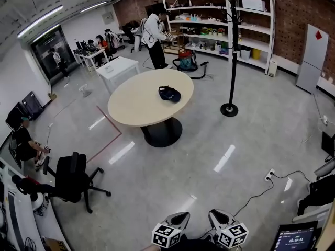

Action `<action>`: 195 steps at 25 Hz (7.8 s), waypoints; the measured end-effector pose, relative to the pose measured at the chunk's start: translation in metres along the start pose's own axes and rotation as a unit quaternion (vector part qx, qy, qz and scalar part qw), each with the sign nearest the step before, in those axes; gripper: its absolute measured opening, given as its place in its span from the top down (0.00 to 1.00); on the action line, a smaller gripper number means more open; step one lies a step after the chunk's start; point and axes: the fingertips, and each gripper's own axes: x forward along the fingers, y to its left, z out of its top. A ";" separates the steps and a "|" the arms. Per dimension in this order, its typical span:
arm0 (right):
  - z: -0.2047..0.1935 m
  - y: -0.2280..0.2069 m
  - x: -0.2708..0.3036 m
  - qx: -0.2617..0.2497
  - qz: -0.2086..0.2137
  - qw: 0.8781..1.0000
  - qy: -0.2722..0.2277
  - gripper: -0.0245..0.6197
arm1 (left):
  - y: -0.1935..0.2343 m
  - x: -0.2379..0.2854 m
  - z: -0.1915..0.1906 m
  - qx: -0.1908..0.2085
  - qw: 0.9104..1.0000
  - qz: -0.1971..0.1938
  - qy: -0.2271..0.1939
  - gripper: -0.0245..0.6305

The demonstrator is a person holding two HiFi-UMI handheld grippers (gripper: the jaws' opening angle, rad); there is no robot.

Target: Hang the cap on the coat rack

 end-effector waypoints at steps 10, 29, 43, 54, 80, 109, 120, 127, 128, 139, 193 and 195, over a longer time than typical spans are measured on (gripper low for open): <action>0.002 -0.028 0.022 0.001 0.016 1.000 0.023 0.90 | 0.012 0.033 0.010 -0.018 1.000 0.009 0.006 0.96; 0.089 -0.047 0.191 -0.046 -0.028 0.998 0.039 0.95 | 0.175 0.096 0.113 -0.058 0.997 -0.032 -0.026 0.96; 0.100 -0.044 0.274 -0.047 0.019 0.995 0.091 0.95 | 0.245 0.101 0.129 -0.107 0.994 0.018 -0.031 0.96; 0.191 -0.125 0.367 -0.076 0.091 0.990 0.070 0.95 | 0.298 0.185 0.220 -0.094 0.990 0.092 -0.058 0.96; 0.271 -0.269 0.460 -0.064 0.118 0.986 0.095 0.95 | 0.346 0.330 0.318 -0.116 0.982 0.140 -0.059 0.96; 0.356 -0.305 0.680 -0.053 -0.004 0.994 0.098 0.95 | 0.577 0.403 0.430 -0.152 0.985 0.058 -0.066 0.96; 0.381 -0.336 0.749 -0.022 0.054 0.992 0.115 0.95 | 0.614 0.430 0.464 -0.181 0.976 0.092 -0.077 0.96; 0.399 -0.357 0.805 -0.046 0.142 0.976 0.156 0.95 | 0.631 0.460 0.485 -0.203 0.963 0.159 -0.079 0.96; 0.401 -0.362 0.812 -0.052 0.148 0.974 0.162 0.95 | 0.632 0.465 0.487 -0.207 0.961 0.170 -0.076 0.96; 0.387 -0.425 0.860 -0.057 0.197 0.950 0.234 0.85 | 0.657 0.516 0.483 -0.261 0.918 0.292 -0.060 0.86; 0.413 -0.413 0.926 -0.051 0.082 0.976 0.196 0.90 | 0.730 0.546 0.529 -0.262 0.926 0.263 -0.074 0.91; 0.440 -0.413 0.920 -0.054 0.069 0.983 0.161 0.90 | 0.724 0.546 0.557 -0.237 0.935 0.246 -0.096 0.91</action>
